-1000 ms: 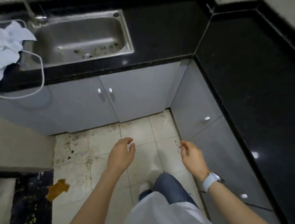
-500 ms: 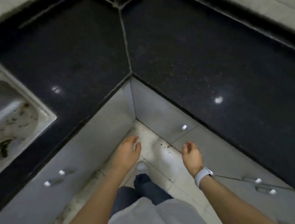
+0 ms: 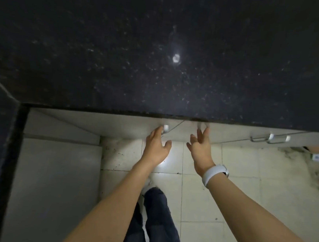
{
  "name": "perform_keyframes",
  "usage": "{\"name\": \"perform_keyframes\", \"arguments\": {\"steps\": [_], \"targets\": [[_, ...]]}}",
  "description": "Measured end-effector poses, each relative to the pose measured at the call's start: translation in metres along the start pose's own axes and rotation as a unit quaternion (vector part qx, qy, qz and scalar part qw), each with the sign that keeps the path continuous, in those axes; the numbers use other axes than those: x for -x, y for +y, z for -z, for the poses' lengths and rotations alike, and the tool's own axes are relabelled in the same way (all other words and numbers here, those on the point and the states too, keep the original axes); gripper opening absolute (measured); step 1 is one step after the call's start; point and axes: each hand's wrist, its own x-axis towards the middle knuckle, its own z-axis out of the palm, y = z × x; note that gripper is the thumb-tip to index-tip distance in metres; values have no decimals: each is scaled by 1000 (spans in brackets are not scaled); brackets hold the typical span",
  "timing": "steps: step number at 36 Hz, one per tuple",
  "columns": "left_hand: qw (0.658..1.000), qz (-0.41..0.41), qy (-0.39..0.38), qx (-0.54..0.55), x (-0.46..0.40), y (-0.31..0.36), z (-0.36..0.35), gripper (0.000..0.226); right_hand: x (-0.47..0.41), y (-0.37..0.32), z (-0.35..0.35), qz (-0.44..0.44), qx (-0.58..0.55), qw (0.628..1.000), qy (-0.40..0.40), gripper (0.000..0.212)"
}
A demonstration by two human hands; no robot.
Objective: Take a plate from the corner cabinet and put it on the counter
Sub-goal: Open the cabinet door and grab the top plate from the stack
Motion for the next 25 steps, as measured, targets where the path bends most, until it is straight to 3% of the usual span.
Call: {"name": "perform_keyframes", "arguments": {"steps": [6,17,19,21,25], "targets": [[997,8,-5,77,-8,-15,-17,57,10,14,6,53,56,997,14,52],[996,31,-67,49,67,-53,-2,47,71,20,-15,190,189,962,-51,41],[996,41,-30,68,92,-59,6,36,91,36,-13,179,194,963,-60,41],[993,48,57,91,118,-60,17,33,108,50,-12,166,201,963,-71,42],[976,32,172,128,165,-46,41,48,144,68,-10,144,253,948,-132,47]]}}
